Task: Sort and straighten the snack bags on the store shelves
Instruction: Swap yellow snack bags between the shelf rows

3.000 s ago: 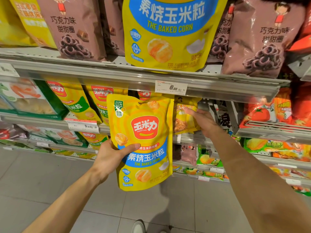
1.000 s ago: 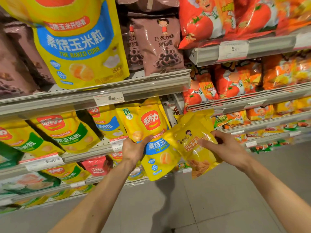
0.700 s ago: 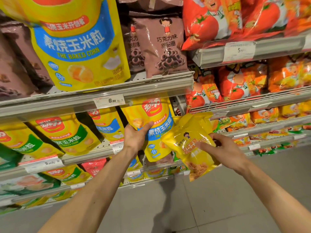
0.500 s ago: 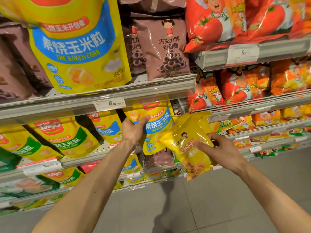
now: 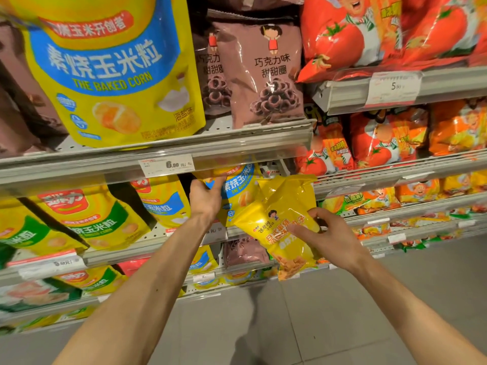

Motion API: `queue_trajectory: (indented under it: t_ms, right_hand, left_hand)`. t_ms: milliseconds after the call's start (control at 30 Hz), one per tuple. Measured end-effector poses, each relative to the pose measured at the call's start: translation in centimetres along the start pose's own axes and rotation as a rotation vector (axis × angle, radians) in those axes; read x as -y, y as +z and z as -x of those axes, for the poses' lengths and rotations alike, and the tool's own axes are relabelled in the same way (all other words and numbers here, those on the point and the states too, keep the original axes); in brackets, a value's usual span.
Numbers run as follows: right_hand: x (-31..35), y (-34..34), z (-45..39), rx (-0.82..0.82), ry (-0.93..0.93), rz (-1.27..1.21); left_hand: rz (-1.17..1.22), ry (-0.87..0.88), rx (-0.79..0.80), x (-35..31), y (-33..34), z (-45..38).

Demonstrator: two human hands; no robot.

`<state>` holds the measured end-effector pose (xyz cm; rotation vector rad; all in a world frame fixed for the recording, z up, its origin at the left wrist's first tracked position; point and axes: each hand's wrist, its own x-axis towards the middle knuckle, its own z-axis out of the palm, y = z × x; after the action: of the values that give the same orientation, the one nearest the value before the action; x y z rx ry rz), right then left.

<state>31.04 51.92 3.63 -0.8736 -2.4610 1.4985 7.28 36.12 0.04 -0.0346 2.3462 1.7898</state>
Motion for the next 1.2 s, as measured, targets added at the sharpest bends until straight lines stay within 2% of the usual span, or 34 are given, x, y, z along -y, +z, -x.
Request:
queue_trajectory:
  t_ms: [133,367,500,700,833,1000,1200]
  right_hand:
    - [-0.1,0.4,-0.9,-0.003,-0.028,0.03]
    - [-0.6,0.6,-1.3,-0.001,-0.012,0.044]
    - [-0.8,0.6,-1.1,-0.015,0.004,0.064]
    - [-1.3,0.8,-1.0,-0.011,0.003,0.041]
    - [-1.5,0.8,-1.0,-0.003,0.006,0.002]
    - [-1.5,0.7,-0.8,-0.001,0.007,0.015]
    - [-1.1,0.5,-0.3,0.011,-0.021,-0.071]
  left_hand:
    - [0.011,0.037,-0.038,0.9,0.3,-1.1]
    - [0.019,0.121,-0.048,-1.1,0.2,-0.6]
    - [-0.074,0.048,0.029,0.0,-0.1,-0.4]
    - [-0.066,0.124,0.079,0.4,-0.2,1.4]
    - [0.027,0.045,0.141,0.6,-0.4,1.2]
    - [0.076,0.036,0.19,0.6,-0.8,2.2]
    - [0.144,-0.022,0.192,-0.1,-2.3,5.1]
